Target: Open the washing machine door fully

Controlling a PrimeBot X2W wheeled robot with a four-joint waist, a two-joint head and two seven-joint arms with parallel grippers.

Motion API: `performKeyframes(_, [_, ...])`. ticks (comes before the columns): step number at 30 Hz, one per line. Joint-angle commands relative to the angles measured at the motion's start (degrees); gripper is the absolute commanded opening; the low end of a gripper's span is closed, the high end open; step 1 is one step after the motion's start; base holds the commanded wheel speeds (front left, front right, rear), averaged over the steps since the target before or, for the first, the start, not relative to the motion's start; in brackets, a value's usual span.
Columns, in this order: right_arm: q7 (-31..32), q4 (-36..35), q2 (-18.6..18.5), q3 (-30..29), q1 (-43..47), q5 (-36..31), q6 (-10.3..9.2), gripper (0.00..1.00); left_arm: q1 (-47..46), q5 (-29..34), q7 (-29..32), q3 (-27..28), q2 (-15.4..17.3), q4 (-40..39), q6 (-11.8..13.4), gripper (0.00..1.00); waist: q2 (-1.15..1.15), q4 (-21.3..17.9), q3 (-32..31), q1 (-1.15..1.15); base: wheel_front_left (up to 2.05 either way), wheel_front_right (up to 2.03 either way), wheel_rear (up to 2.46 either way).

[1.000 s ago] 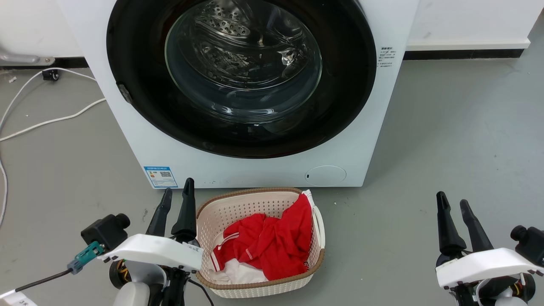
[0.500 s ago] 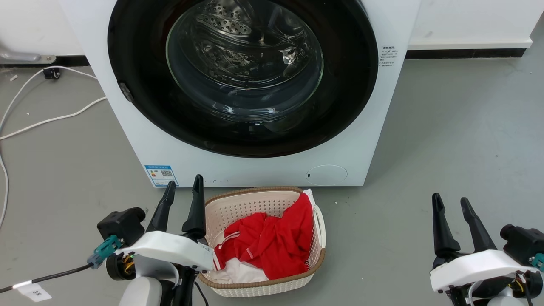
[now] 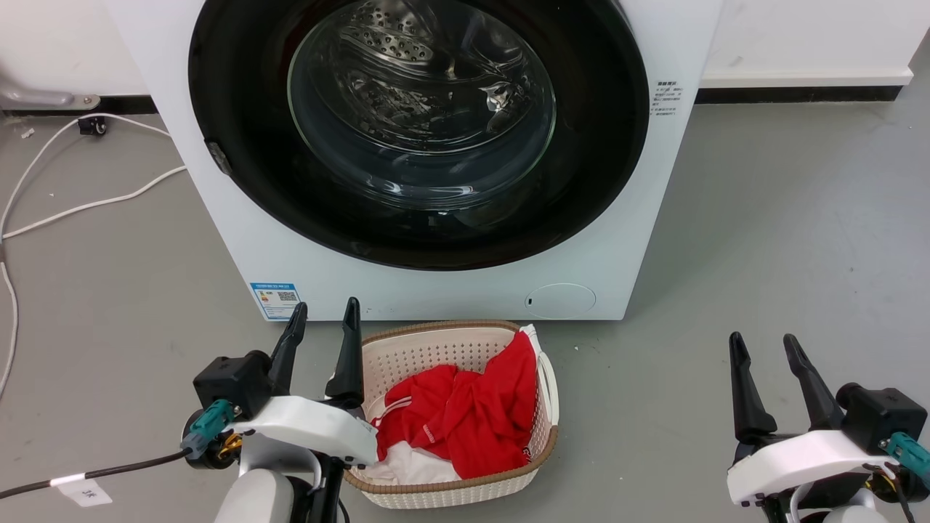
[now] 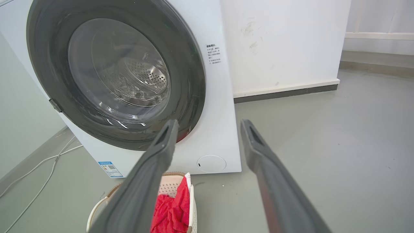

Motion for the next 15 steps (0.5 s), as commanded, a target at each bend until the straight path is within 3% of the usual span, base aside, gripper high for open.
performKeyframes(1, [-0.44,-0.45,0.1,0.16,-0.17,-1.7,-0.02,1.0,-1.11,1.52,-0.61,-0.28,0.13,-0.15,0.23,1.0,0.0,0.02,-0.03,0.0,0.0,0.0,0.0])
performKeyframes(15, [-1.83,-0.75,0.15,0.85,0.42,-8.67,-0.02,1.0,-1.54,8.28,-2.29,-1.37,0.13,1.17,1.2,1.0,0.0,0.45,-0.15,0.0,0.0,0.0,0.0])
